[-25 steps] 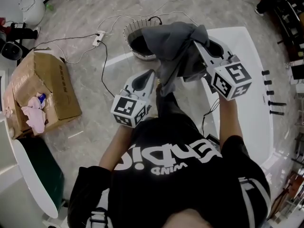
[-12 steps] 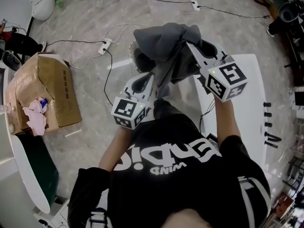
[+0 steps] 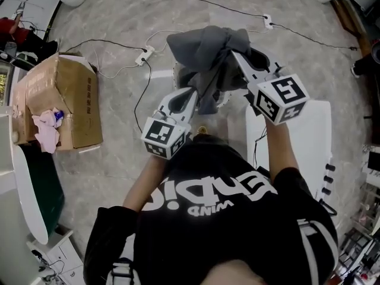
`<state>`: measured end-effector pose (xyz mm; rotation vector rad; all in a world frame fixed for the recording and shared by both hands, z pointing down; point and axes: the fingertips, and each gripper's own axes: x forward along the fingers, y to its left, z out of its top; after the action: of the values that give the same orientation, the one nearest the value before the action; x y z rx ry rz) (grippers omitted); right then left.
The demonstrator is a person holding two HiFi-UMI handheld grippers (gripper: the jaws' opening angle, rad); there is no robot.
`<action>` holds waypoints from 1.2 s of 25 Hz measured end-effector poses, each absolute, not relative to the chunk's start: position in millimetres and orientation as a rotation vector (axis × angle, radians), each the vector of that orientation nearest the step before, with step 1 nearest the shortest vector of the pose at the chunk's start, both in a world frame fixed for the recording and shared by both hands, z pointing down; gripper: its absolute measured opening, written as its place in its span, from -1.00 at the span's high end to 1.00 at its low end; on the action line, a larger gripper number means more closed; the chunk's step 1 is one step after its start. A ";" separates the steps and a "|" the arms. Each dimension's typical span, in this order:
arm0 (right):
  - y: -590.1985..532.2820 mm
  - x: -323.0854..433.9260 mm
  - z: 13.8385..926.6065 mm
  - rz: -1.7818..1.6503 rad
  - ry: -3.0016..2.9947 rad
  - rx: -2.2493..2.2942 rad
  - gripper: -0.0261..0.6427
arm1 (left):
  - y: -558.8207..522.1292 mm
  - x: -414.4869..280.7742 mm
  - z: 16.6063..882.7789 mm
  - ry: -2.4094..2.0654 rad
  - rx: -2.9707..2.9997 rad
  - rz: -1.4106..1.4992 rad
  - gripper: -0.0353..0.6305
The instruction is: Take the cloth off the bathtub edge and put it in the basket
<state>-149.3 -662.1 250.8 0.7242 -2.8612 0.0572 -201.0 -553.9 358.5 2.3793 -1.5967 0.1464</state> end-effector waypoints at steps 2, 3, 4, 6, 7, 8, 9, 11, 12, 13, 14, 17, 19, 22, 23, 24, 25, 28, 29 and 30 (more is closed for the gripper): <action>-671.7 -154.9 255.4 0.073 -2.859 0.719 0.77 | -560.4 -205.9 360.7 -1.597 2.368 0.152 0.86; -675.8 -157.8 258.1 0.081 -2.856 0.718 0.77 | -563.7 -208.8 361.9 -1.595 2.363 0.152 0.86; -679.5 -160.6 260.9 0.089 -2.853 0.717 0.77 | -567.1 -211.8 363.1 -1.592 2.359 0.152 0.86; -686.4 -165.5 266.4 0.105 -2.846 0.720 0.77 | -574.2 -217.2 365.2 -1.584 2.354 0.154 0.86; -689.6 -167.4 269.3 0.113 -2.842 0.724 0.77 | -577.9 -219.6 366.3 -1.579 2.355 0.156 0.86; -692.7 -169.1 272.5 0.121 -2.837 0.730 0.77 | -581.4 -222.2 367.7 -1.572 2.355 0.158 0.86; -695.5 -170.9 276.1 0.128 -2.832 0.735 0.77 | -584.8 -225.0 369.6 -1.567 2.354 0.160 0.86; -700.7 -174.4 283.8 0.142 -2.822 0.739 0.77 | -591.3 -230.3 373.7 -1.557 2.350 0.164 0.86; -703.2 -176.0 287.4 0.148 -2.817 0.741 0.77 | -594.2 -232.4 375.2 -1.552 2.348 0.166 0.86; -705.5 -177.7 290.8 0.152 -2.811 0.743 0.77 | -596.8 -234.6 376.3 -1.546 2.348 0.168 0.86; -707.8 -179.7 293.7 0.155 -2.806 0.747 0.77 | -599.1 -236.9 377.4 -1.539 2.350 0.169 0.86; -717.9 -184.6 298.6 0.160 -2.800 0.777 0.77 | -606.3 -243.6 382.6 -1.516 2.355 0.169 0.86; -727.1 -187.0 296.0 0.155 -2.805 0.802 0.77 | -613.2 -246.8 386.7 -1.502 2.353 0.166 0.86; -739.0 -190.9 283.5 0.126 -2.821 0.819 0.77 | -623.9 -247.7 387.8 -1.483 2.365 0.166 0.86; -743.0 -191.9 279.5 0.117 -2.825 0.823 0.77 | -627.7 -248.0 387.6 -1.478 2.371 0.167 0.86; -747.0 -192.9 276.2 0.109 -2.827 0.826 0.77 | -631.9 -248.7 387.4 -1.475 2.374 0.165 0.86; -750.8 -194.3 273.4 0.101 -2.828 0.826 0.77 | -636.2 -250.1 386.8 -1.474 2.375 0.160 0.86; -760.7 -199.4 271.3 0.087 -2.826 0.818 0.77 | -648.7 -254.6 384.4 -1.476 2.376 0.152 0.86; -763.8 -200.5 274.1 0.091 -2.823 0.815 0.77 | -652.5 -255.9 384.5 -1.475 2.374 0.152 0.86; -766.6 -201.3 278.8 0.101 -2.819 0.813 0.77 | -655.9 -257.4 385.4 -1.474 2.370 0.152 0.86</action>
<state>-201.3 -766.6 278.8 0.8128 -2.8185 0.1013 -257.4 -655.9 385.4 2.3704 -1.4742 0.1522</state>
